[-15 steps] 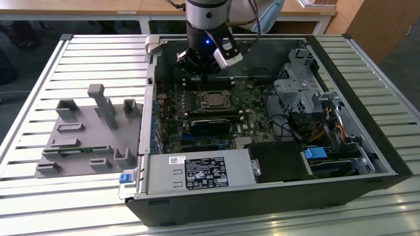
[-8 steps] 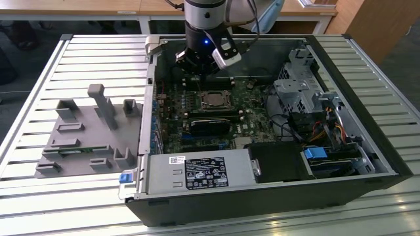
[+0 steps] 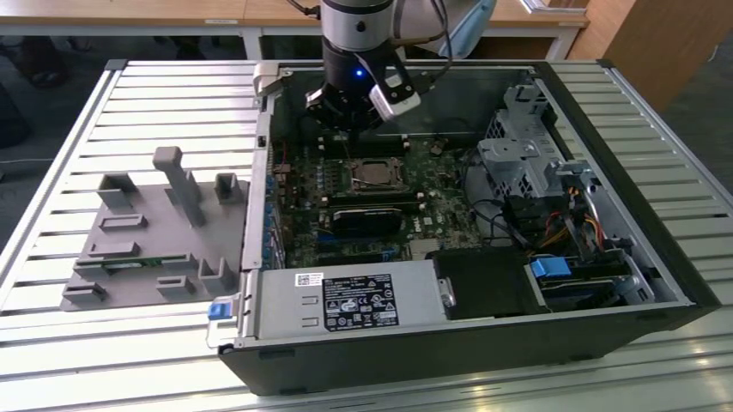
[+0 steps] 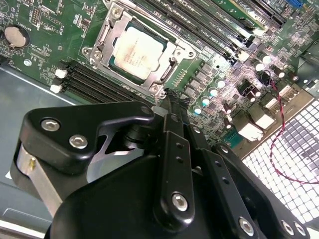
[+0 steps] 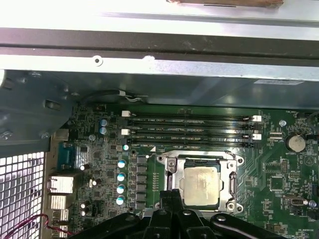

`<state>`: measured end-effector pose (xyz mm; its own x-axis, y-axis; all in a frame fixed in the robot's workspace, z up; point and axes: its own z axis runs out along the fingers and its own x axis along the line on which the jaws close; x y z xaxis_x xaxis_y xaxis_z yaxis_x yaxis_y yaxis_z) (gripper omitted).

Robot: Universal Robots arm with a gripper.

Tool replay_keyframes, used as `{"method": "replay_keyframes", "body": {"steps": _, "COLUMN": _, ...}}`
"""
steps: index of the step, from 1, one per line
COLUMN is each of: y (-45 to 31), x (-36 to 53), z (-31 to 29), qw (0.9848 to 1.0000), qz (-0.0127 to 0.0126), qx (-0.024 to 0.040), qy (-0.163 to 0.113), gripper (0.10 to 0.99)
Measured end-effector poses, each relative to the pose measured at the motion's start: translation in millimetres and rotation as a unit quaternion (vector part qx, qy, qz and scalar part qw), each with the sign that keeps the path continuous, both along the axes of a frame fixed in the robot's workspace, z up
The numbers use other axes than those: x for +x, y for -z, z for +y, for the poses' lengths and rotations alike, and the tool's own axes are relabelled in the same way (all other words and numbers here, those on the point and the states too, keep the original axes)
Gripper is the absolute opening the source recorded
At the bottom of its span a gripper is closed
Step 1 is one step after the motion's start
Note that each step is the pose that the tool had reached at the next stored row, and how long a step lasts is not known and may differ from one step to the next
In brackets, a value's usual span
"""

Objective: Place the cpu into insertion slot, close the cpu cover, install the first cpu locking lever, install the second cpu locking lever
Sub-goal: 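Install the first cpu locking lever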

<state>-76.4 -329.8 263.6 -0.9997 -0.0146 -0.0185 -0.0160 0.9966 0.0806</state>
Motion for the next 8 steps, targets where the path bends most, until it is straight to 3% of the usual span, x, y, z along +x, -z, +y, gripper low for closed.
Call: {"method": "replay_keyframes", "body": {"steps": 8, "y": 0.0, "x": -5.2, "z": 0.2, "qw": 1.0000, "qz": 0.0000, "qx": 0.0000, "qy": 0.000, "gripper": 0.106}}
